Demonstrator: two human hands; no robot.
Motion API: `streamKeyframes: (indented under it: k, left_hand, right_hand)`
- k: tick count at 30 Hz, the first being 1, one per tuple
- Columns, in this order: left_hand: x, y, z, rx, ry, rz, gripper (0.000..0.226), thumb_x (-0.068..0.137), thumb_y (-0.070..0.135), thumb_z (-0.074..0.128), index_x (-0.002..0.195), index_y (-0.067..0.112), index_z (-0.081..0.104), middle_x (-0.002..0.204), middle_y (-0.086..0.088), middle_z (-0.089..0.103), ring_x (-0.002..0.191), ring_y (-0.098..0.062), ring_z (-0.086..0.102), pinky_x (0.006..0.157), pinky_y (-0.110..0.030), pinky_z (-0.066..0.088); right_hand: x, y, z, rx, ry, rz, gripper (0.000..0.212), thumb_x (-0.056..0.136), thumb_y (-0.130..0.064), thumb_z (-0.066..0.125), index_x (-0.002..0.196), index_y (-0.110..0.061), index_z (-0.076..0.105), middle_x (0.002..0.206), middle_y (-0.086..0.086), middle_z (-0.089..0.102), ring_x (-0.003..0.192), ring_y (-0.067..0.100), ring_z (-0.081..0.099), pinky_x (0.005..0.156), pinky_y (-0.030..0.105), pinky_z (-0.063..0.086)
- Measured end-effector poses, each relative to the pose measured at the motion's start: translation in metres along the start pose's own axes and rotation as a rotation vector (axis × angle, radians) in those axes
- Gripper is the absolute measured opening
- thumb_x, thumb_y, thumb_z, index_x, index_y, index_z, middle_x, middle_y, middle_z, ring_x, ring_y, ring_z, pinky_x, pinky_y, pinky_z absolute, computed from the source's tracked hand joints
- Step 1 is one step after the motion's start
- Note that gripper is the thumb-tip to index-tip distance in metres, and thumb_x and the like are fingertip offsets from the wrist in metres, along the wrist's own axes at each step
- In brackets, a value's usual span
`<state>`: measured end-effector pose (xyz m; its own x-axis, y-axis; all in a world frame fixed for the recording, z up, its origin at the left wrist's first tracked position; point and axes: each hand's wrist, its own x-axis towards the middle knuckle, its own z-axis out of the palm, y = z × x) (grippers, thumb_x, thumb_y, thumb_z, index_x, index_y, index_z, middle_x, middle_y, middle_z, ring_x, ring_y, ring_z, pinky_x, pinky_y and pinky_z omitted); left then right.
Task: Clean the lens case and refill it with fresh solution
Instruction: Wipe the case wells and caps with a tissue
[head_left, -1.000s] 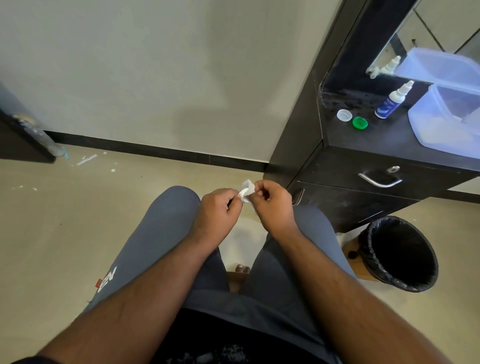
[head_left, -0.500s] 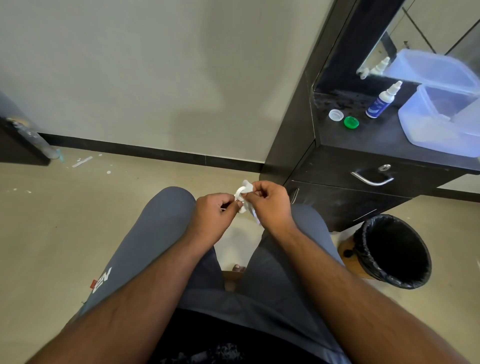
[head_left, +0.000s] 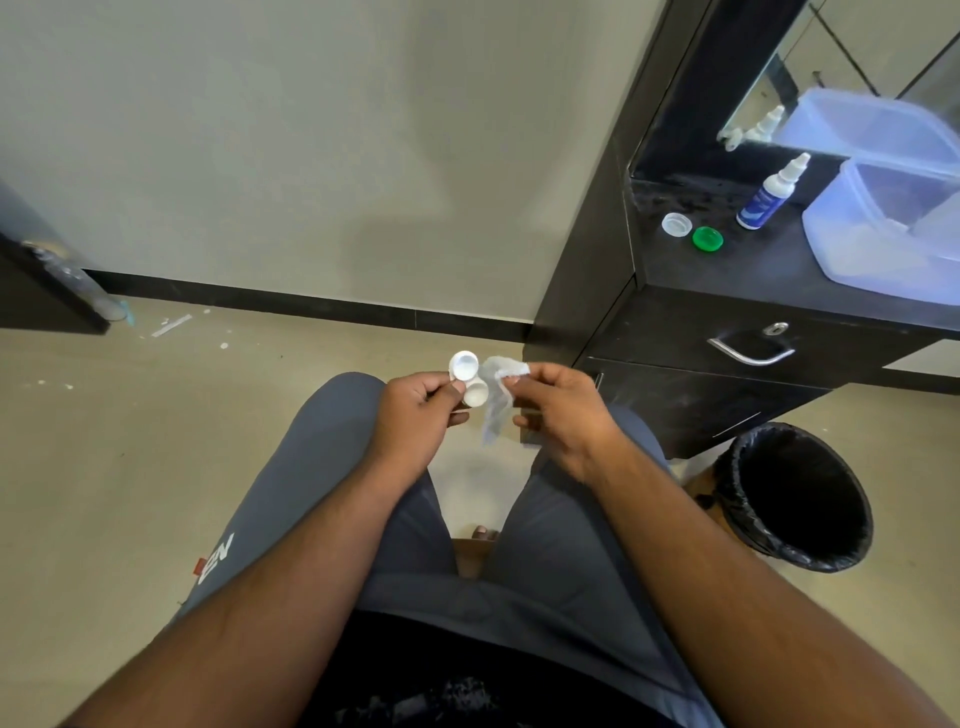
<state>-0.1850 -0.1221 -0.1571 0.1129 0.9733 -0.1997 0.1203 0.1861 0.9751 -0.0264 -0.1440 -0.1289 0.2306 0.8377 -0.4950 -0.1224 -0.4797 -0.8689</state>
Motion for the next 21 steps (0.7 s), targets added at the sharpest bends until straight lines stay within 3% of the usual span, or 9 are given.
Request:
streamKeyframes:
  k: [2, 4, 9, 13, 16, 21]
  left_hand:
    - [-0.001, 0.006, -0.001, -0.125, 0.004, -0.105, 0.019, 0.091, 0.005, 0.059, 0.083, 0.014, 0.073, 0.088, -0.017, 0.072, 0.082, -0.026, 0.071, 0.071, -0.029, 0.06]
    - [-0.002, 0.009, -0.001, -0.141, -0.006, -0.156, 0.021, 0.09, 0.003, 0.057, 0.078, 0.011, 0.073, 0.086, -0.023, 0.071, 0.075, -0.026, 0.07, 0.066, -0.03, 0.061]
    - [-0.002, 0.004, -0.001, -0.009, -0.042, -0.143, 0.02, 0.089, 0.005, 0.057, 0.078, 0.007, 0.074, 0.078, -0.015, 0.073, 0.069, -0.027, 0.072, 0.068, -0.034, 0.061]
    - [-0.003, 0.001, 0.0, 0.083, -0.084, -0.103, 0.019, 0.089, 0.005, 0.058, 0.079, 0.003, 0.075, 0.078, -0.011, 0.074, 0.065, -0.022, 0.073, 0.068, -0.033, 0.061]
    - [-0.002, 0.0, 0.001, 0.13, -0.09, -0.052, 0.019, 0.088, 0.004, 0.059, 0.079, -0.002, 0.074, 0.08, -0.012, 0.074, 0.065, -0.021, 0.073, 0.07, -0.036, 0.062]
    - [-0.002, -0.006, 0.001, 0.217, -0.062, 0.08, 0.017, 0.088, 0.01, 0.063, 0.079, 0.003, 0.076, 0.075, -0.009, 0.073, 0.067, -0.02, 0.071, 0.069, -0.045, 0.061]
  right_hand:
    - [-0.001, 0.003, -0.004, -0.328, 0.01, -0.254, 0.007, 0.088, -0.01, 0.065, 0.094, -0.011, 0.068, 0.091, 0.005, 0.068, 0.081, 0.016, 0.064, 0.073, 0.023, 0.055]
    - [-0.002, 0.007, -0.003, -0.547, -0.046, -0.445, 0.008, 0.087, -0.009, 0.066, 0.094, -0.012, 0.068, 0.087, 0.0, 0.067, 0.078, 0.013, 0.063, 0.073, 0.019, 0.054]
    - [-0.002, 0.018, 0.002, -0.843, -0.046, -0.7, 0.014, 0.085, -0.014, 0.068, 0.099, -0.011, 0.071, 0.095, -0.001, 0.064, 0.082, 0.011, 0.059, 0.074, 0.022, 0.052]
    - [-0.001, 0.021, 0.002, -0.886, -0.027, -0.73, 0.011, 0.084, -0.013, 0.069, 0.094, -0.01, 0.072, 0.091, 0.001, 0.063, 0.078, 0.013, 0.057, 0.069, 0.026, 0.051]
    - [0.0, 0.025, 0.006, -0.788, 0.035, -0.648, 0.006, 0.081, -0.011, 0.071, 0.087, -0.012, 0.072, 0.084, -0.005, 0.059, 0.074, 0.012, 0.056, 0.065, 0.027, 0.051]
    - [-0.001, 0.026, 0.015, -0.601, 0.104, -0.453, 0.007, 0.08, -0.008, 0.071, 0.084, -0.014, 0.069, 0.079, -0.014, 0.055, 0.074, 0.008, 0.054, 0.063, 0.014, 0.045]
